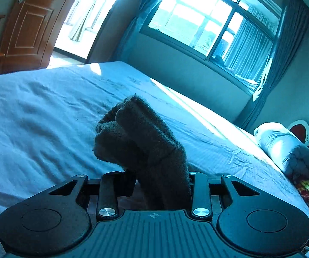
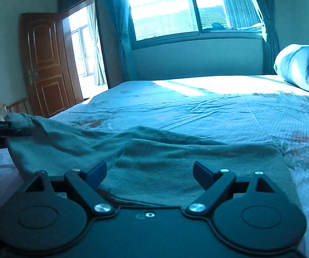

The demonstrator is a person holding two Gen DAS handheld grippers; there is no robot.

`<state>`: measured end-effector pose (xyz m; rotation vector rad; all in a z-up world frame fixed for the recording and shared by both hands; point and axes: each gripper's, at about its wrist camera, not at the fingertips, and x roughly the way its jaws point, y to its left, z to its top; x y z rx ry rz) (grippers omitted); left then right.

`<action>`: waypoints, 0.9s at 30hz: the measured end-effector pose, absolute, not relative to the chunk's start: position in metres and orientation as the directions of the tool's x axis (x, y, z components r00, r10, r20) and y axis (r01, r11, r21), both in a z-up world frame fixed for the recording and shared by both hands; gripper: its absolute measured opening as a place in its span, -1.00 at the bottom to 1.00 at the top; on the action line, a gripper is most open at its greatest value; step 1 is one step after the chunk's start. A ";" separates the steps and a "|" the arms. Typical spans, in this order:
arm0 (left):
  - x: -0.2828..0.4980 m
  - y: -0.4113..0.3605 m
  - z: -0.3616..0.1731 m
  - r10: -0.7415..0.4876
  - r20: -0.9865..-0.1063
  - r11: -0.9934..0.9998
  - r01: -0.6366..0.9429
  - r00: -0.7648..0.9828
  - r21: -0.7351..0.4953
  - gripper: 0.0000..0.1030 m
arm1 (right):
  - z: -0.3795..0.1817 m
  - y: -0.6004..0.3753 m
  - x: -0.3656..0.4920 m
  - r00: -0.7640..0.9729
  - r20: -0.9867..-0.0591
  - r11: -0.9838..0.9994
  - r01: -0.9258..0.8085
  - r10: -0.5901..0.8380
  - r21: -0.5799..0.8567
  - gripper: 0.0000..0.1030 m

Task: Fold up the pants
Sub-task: 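Lift the cuff end with the right tool and fold it over the pants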

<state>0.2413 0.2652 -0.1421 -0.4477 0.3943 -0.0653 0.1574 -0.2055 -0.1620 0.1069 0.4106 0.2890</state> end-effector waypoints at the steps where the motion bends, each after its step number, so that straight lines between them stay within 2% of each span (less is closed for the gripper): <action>1: 0.243 0.257 -0.133 -0.162 -0.339 0.904 0.002 0.927 -0.428 -0.32 | -0.159 -0.221 0.160 0.886 -0.370 0.954 -0.214 0.280 0.211 0.56; 5: 0.257 0.188 -0.084 -0.242 -0.277 0.931 0.142 0.930 -0.336 -0.32 | -0.153 -0.283 0.169 0.908 -0.356 0.919 -0.070 0.220 0.387 0.55; 10: 0.268 0.069 -0.055 -0.416 -0.257 0.902 0.361 0.872 -0.237 -0.32 | -0.149 -0.351 0.152 0.941 -0.314 0.878 0.041 0.127 0.477 0.55; 12: 0.272 0.006 -0.061 -0.542 -0.301 0.839 0.487 0.784 -0.241 -0.31 | -0.150 -0.378 0.141 0.947 -0.309 0.853 0.088 0.088 0.515 0.56; 14: 0.277 -0.044 -0.080 -0.573 -0.414 0.818 0.528 0.707 -0.229 0.03 | -0.155 -0.404 0.132 0.950 -0.307 0.816 0.129 0.062 0.563 0.56; 15: 0.276 -0.063 -0.094 -0.537 -0.468 0.838 0.509 0.701 -0.199 0.09 | -0.158 -0.415 0.130 0.948 -0.313 0.797 0.148 0.053 0.586 0.56; 17: 0.266 -0.074 -0.113 -0.510 -0.530 0.847 0.504 0.678 -0.170 0.16 | -0.164 -0.432 0.128 0.948 -0.313 0.756 0.160 0.062 0.635 0.56; 21: 0.232 -0.045 -0.121 -0.498 -0.511 0.861 0.470 0.701 -0.195 0.28 | -0.173 -0.431 0.137 0.940 -0.300 0.711 0.099 0.163 0.696 0.56; 23: 0.219 -0.023 -0.121 -0.492 -0.494 0.867 0.452 0.717 -0.208 0.73 | -0.173 -0.419 0.143 0.928 -0.295 0.707 0.051 0.226 0.705 0.56; 25: 0.208 -0.003 -0.118 -0.488 -0.473 0.871 0.446 0.734 -0.206 0.84 | -0.173 -0.406 0.151 0.907 -0.296 0.687 0.010 0.300 0.727 0.56; 27: 0.196 0.014 -0.117 -0.481 -0.461 0.876 0.421 0.746 -0.233 0.84 | -0.174 -0.393 0.157 0.876 -0.318 0.661 -0.002 0.363 0.751 0.57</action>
